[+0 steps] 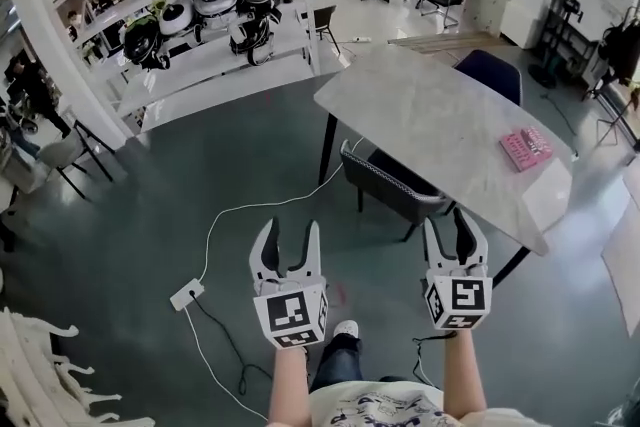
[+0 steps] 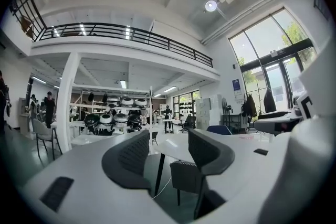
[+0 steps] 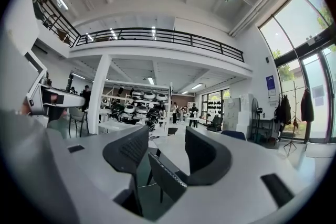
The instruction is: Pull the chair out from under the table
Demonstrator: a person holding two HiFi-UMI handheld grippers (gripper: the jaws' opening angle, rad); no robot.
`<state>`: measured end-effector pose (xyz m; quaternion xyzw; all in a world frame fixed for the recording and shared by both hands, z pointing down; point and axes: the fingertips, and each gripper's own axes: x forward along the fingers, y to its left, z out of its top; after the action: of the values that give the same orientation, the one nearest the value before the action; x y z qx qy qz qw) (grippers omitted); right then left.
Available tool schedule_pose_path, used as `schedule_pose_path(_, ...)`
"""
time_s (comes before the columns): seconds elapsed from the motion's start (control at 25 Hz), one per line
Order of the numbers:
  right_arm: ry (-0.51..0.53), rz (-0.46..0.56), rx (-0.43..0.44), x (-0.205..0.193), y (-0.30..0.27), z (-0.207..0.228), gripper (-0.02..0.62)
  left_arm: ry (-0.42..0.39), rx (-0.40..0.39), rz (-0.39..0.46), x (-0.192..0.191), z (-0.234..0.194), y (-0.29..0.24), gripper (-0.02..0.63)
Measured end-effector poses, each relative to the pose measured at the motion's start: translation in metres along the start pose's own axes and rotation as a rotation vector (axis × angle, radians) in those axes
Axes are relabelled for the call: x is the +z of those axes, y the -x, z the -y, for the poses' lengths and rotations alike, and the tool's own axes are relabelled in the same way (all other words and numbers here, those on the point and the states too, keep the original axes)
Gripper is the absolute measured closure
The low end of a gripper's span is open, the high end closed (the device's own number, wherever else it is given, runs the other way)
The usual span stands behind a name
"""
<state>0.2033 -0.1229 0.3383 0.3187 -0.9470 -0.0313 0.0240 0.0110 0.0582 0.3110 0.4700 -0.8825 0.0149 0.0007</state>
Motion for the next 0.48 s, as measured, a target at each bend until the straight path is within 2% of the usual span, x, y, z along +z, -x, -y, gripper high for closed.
schedule_pose_path(0.2, 0.015, -0.018, -0.044, -0.001, -0.065, -0.007, 0.374, -0.006, -0.051, -0.004, -0.003, -0.027, -0.071, 0.356)
schedule_pose_path(0.48, 0.033, -0.064, -0.072, -0.012, -0.114, -0.006, 0.374, -0.01, -0.092, -0.052, -0.021, -0.042, -0.125, 0.356)
